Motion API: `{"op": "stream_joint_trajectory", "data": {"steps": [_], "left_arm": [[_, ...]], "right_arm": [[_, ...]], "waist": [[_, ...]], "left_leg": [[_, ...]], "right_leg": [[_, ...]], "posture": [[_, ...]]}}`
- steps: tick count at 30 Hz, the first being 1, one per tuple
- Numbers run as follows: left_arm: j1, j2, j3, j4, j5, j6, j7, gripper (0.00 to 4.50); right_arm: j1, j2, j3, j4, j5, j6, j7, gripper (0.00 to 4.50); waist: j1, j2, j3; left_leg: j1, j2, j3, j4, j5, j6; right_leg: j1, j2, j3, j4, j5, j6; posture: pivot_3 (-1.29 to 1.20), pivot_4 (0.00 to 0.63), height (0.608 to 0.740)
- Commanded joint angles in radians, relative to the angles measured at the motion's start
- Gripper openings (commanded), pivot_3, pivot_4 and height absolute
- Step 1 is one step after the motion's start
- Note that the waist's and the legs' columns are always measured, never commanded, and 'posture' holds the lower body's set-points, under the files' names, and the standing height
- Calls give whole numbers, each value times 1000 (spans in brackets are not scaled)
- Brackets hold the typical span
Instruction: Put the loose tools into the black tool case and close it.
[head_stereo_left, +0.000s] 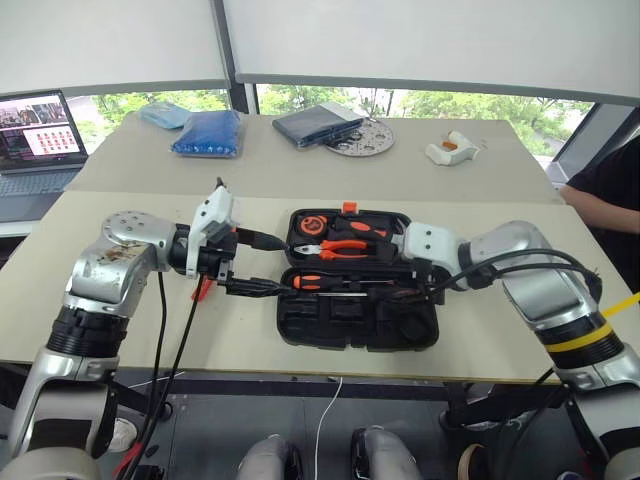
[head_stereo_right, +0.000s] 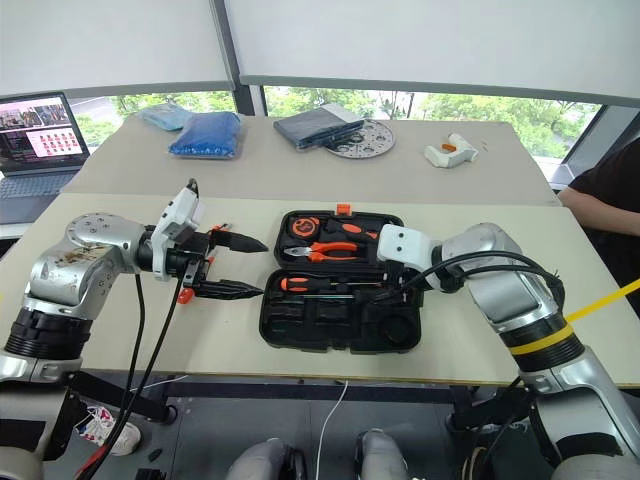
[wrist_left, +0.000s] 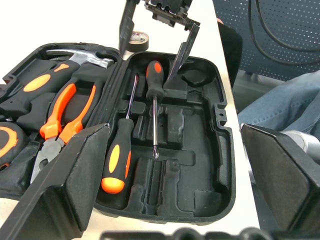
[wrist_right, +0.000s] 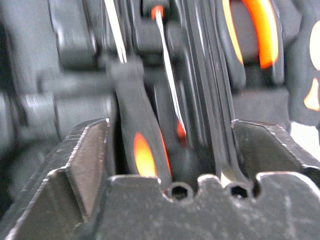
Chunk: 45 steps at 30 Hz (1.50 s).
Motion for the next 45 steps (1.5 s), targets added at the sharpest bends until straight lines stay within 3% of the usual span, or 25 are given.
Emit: {"op": "stream_joint_trajectory", "data": {"steps": [1, 8, 25, 37, 45], "left_arm": [[-28, 1, 11, -1, 6, -25, -3, 4500], [-36, 1, 10, 17, 13, -37, -9, 4500], [-40, -1, 11, 19, 21, -47, -8, 4500], [-44, 1, 8, 30, 28, -55, -13, 4500], [-53, -13, 0, 44, 39, -65, -16, 4500]], "right_arm": [[-24, 14, -57, -40, 40, 58, -30, 2456], [0, 22, -55, -78, 66, 90, -47, 42], [68, 49, 27, -80, 66, 97, -102, 42], [14, 60, -67, -161, 203, 236, -80, 42], [34, 59, 53, -41, 86, 122, -137, 42]], "waist": [[0, 0, 0], [-1, 0, 0], [-1, 0, 0], [-2, -1, 0], [-1, -1, 0]], "left_leg": [[0, 0, 0, 0, 0, 0], [0, 0, 0, 0, 0, 0], [0, 0, 0, 0, 0, 0], [3, 0, 0, 1, 0, 0], [2, -1, 1, 1, 0, 0]], "right_leg": [[0, 0, 0, 0, 0, 0], [0, 0, 0, 0, 0, 0], [0, 0, 0, 1, 0, 0], [0, 0, 1, 6, 0, -1], [0, -1, 1, 6, -1, -1]], "posture": [[0, 150, 718], [0, 150, 718], [0, 150, 718], [0, 150, 718], [0, 150, 718]]}}
